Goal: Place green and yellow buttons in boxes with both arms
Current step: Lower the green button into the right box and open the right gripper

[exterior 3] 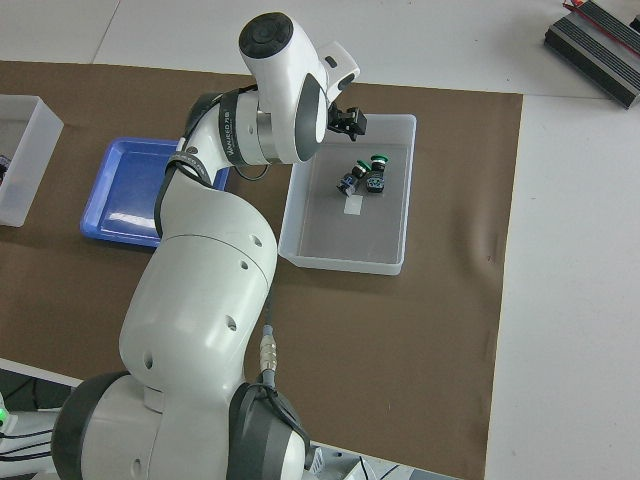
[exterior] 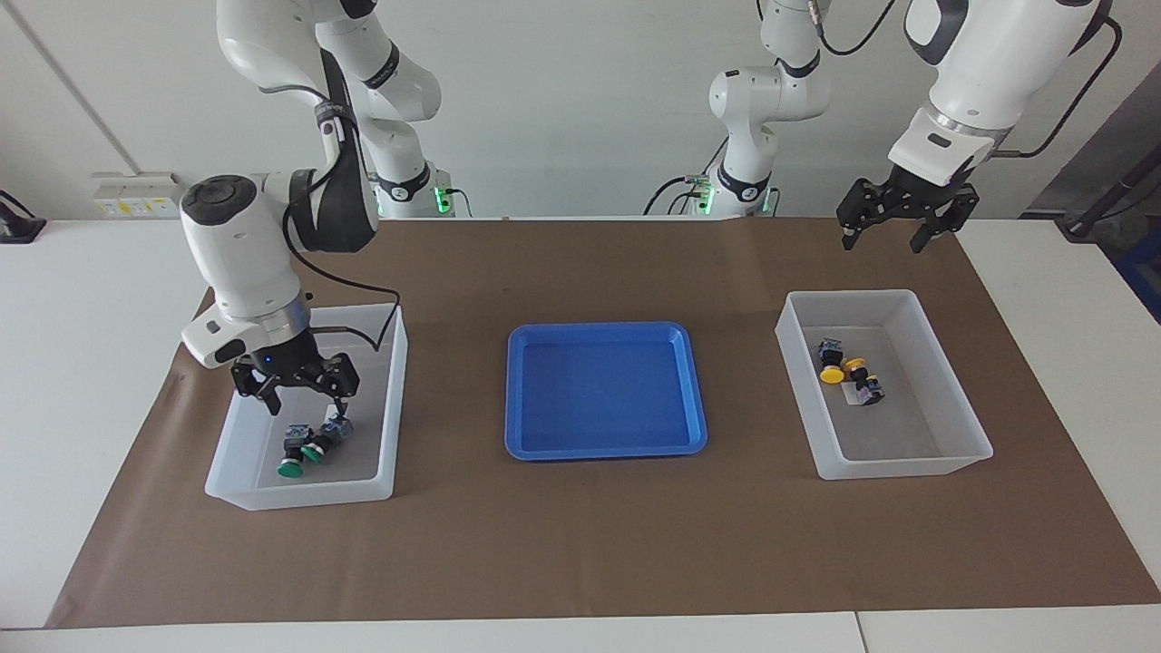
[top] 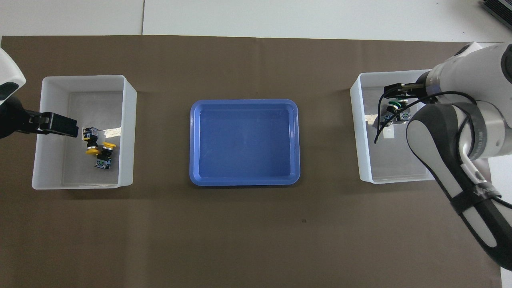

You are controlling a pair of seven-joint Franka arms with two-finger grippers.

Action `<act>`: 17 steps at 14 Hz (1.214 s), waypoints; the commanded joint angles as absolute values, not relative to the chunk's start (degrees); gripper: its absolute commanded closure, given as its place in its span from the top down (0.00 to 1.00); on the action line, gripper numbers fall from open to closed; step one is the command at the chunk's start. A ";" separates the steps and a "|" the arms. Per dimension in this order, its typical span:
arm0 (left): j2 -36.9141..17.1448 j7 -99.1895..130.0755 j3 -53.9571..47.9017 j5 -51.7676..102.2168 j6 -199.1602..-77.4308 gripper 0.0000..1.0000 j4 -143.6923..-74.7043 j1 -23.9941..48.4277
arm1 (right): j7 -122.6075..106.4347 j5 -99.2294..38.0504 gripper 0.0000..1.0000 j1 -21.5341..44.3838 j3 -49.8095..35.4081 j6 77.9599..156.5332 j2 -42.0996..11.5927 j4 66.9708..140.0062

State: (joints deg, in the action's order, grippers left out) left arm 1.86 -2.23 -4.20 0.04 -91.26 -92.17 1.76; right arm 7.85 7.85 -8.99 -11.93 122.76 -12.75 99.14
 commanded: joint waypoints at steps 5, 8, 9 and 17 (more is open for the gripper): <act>2.46 -2.29 -4.31 0.88 -90.35 1.00 -92.46 1.23 | 10.72 3.80 1.00 -9.58 -14.68 103.38 -1.95 95.45; 2.46 -2.29 -4.31 0.88 -90.35 1.00 -92.46 1.23 | 10.02 1.32 1.00 -10.37 -14.59 94.34 -2.19 89.33; 2.46 -2.29 -4.22 0.88 -90.35 1.00 -92.46 1.23 | 9.85 1.41 1.00 -10.37 -14.59 92.13 -2.98 86.95; 2.46 -2.29 -4.31 0.88 -90.35 1.00 -92.55 1.32 | 4.48 2.37 1.00 -10.37 -14.59 86.48 -1.41 87.36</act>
